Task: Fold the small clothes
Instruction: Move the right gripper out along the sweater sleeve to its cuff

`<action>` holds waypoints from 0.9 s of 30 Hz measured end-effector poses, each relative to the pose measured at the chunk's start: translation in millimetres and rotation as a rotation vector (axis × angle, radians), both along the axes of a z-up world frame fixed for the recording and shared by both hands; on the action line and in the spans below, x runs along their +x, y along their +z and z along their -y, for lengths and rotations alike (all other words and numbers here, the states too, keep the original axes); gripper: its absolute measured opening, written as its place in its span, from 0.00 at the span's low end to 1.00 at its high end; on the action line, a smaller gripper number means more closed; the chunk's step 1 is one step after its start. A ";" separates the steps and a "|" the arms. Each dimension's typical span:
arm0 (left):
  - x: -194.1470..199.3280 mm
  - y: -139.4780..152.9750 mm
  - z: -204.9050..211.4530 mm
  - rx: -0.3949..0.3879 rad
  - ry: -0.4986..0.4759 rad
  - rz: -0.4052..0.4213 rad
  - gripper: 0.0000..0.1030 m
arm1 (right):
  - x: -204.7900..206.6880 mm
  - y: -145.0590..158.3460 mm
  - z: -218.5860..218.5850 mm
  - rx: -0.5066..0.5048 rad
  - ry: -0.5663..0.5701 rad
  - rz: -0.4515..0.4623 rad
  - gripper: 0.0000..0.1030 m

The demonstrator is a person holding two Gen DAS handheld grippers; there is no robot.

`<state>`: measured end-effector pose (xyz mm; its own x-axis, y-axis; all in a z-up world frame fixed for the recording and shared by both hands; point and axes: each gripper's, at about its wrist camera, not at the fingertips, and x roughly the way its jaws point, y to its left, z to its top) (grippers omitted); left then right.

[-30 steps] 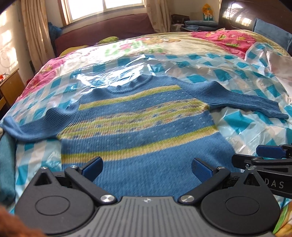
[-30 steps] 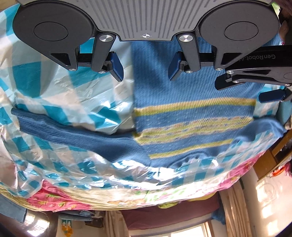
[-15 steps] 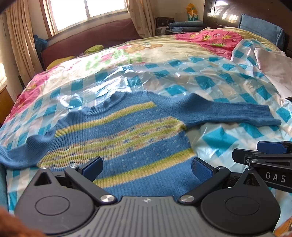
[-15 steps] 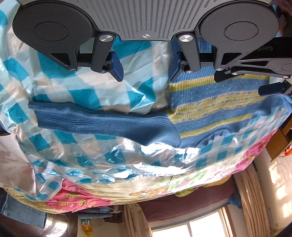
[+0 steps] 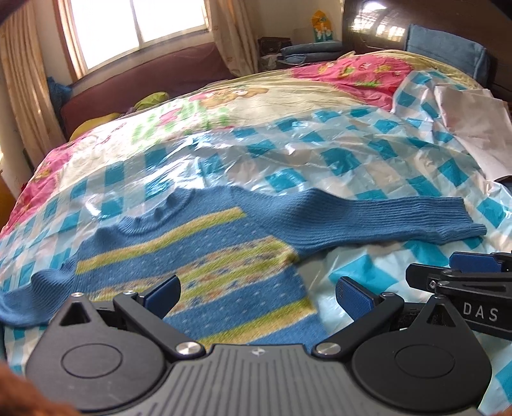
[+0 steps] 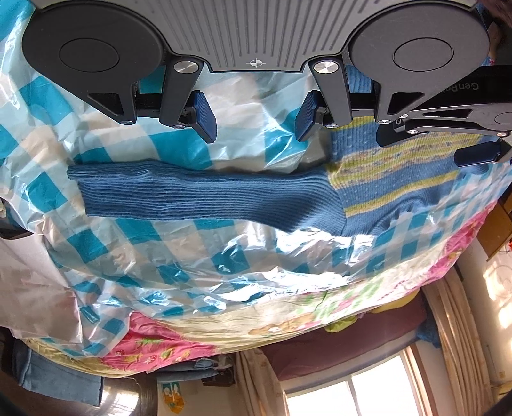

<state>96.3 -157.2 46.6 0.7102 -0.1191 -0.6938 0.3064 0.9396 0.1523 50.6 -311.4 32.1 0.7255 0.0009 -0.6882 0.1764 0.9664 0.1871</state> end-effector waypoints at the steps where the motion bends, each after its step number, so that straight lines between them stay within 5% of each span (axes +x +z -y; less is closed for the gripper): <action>1: 1.4 0.2 5.0 0.005 -0.009 0.005 1.00 | 1.1 0.1 3.9 0.000 -0.009 0.001 0.53; 16: 20.2 -6.5 47.5 -0.015 -0.063 0.005 1.00 | 5.8 -29.0 98.8 0.119 -0.257 -0.045 0.53; 27: 24.9 -15.7 58.4 0.011 -0.068 -0.003 1.00 | 11.5 -32.4 92.8 0.093 -0.243 -0.050 0.53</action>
